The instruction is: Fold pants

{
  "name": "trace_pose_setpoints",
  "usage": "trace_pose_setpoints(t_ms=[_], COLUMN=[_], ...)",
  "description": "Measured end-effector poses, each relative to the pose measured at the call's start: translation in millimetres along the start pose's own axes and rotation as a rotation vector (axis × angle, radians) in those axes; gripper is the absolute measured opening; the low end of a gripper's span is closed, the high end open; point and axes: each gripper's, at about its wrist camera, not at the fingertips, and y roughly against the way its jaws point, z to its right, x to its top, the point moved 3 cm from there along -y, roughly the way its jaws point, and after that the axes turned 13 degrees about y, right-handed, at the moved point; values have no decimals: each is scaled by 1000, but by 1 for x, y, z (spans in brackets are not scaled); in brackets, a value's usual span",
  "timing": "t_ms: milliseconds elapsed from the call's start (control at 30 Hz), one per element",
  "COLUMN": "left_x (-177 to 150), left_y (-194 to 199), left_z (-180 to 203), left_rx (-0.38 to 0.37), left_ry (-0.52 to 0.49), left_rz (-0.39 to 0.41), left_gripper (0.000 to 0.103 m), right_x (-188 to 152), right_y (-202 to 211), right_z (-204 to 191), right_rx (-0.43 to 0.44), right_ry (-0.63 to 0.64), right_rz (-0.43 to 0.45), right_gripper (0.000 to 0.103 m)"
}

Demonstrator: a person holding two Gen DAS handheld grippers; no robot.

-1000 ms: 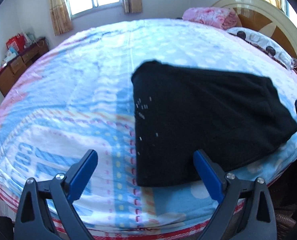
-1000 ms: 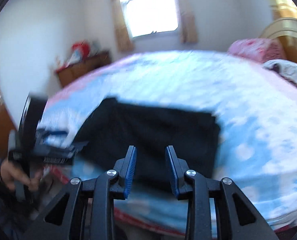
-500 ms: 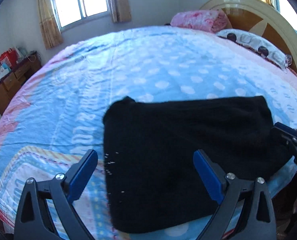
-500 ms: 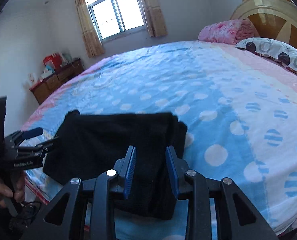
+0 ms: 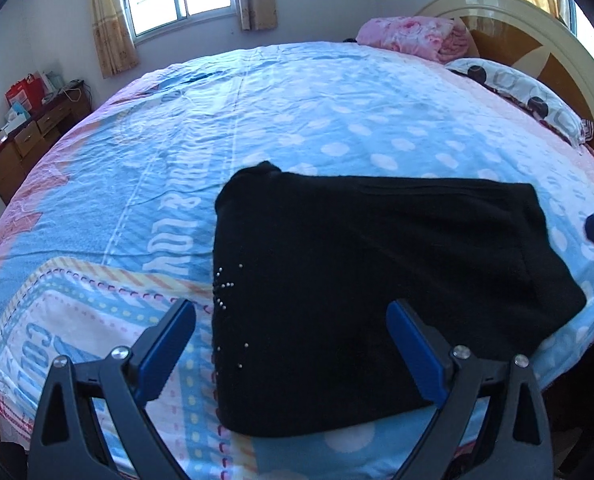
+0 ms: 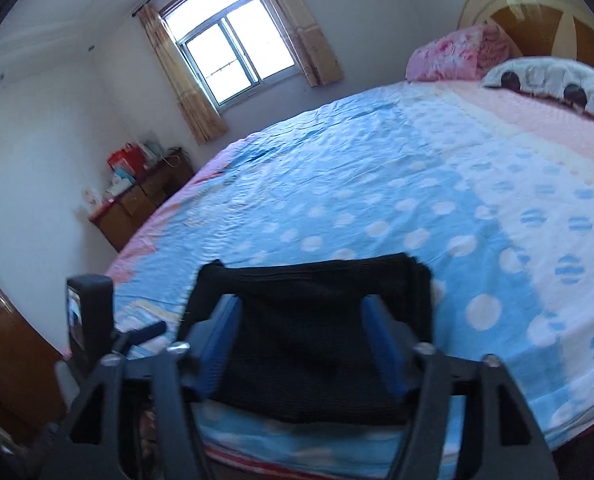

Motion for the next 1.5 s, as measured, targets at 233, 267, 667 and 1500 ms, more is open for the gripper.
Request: trace_pose_setpoints(t_ms=[233,267,667,1500], left_x=[-4,-4,-24,0], left_y=[21,23,36,105], left_z=[-10,-11,13,-8], left_rx=[3,-1,-55,14], left_ry=[16,23,-35,71], left_rz=[12,12,-39,262], left_gripper=[99,99,99,103], right_x=[-13,-16,-45,7], right_y=[-20,-22,-1,50], right_z=[-29,-29,-30,-65], right_rx=[16,15,13,-273], right_ry=[30,13,-110,125], right_rz=[-101,-121,-259,105], right_gripper=[69,69,69,71])
